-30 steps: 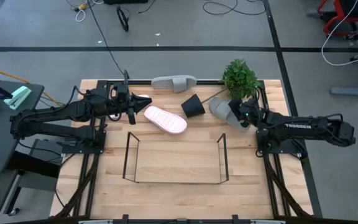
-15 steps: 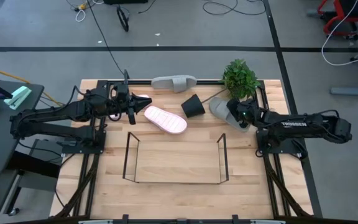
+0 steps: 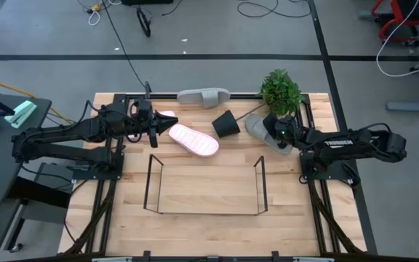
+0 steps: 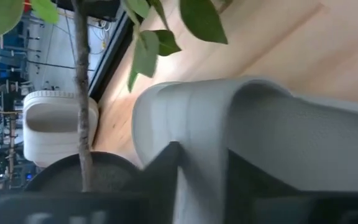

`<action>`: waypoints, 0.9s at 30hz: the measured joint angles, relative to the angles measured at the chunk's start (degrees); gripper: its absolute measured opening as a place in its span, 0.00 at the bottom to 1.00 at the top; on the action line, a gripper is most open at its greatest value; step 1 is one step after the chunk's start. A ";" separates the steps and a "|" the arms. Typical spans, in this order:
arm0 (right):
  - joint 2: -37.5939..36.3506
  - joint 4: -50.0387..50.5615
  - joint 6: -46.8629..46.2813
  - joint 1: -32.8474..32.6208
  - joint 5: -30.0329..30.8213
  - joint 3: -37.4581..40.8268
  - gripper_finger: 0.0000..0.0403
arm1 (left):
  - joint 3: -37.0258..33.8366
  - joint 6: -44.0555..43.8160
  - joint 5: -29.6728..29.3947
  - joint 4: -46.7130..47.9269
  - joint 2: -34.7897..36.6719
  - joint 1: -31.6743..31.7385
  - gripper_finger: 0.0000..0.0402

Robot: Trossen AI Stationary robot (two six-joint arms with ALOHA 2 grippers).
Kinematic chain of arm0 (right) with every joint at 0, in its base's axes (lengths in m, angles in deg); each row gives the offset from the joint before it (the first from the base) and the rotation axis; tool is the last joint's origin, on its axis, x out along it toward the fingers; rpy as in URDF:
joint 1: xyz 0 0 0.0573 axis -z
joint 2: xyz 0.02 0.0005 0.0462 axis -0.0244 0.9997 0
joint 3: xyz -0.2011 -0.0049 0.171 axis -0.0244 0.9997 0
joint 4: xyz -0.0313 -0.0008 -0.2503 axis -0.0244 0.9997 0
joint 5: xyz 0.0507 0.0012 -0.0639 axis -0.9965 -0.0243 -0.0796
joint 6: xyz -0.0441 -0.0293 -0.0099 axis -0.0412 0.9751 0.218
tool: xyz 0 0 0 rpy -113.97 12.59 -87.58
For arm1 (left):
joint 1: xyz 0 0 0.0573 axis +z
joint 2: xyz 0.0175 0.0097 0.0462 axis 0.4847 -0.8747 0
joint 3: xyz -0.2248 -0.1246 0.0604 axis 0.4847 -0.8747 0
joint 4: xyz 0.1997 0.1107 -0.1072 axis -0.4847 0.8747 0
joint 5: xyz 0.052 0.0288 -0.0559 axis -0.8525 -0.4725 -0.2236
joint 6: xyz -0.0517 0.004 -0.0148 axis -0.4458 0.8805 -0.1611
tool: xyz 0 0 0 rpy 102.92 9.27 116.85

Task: Pick and place slides into the shelf
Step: Put the right gray slipper on the shelf

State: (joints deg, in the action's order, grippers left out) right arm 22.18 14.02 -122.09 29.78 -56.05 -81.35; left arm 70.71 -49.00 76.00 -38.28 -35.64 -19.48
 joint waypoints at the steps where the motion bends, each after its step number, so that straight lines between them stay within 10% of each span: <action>1: -0.18 0.02 0.39 0.00 0.04 0.00 0.08 | 0.00 0.00 0.00 0.00 -0.01 0.00 0.08; 27: -12.33 41.87 5.70 -12.87 -0.74 -20.05 0.02 | 0.00 0.24 -0.13 1.58 0.00 0.00 0.09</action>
State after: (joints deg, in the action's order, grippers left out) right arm 9.85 55.89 -116.39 16.90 -56.79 -101.39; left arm 70.71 -48.76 75.87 -36.70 -35.65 -19.48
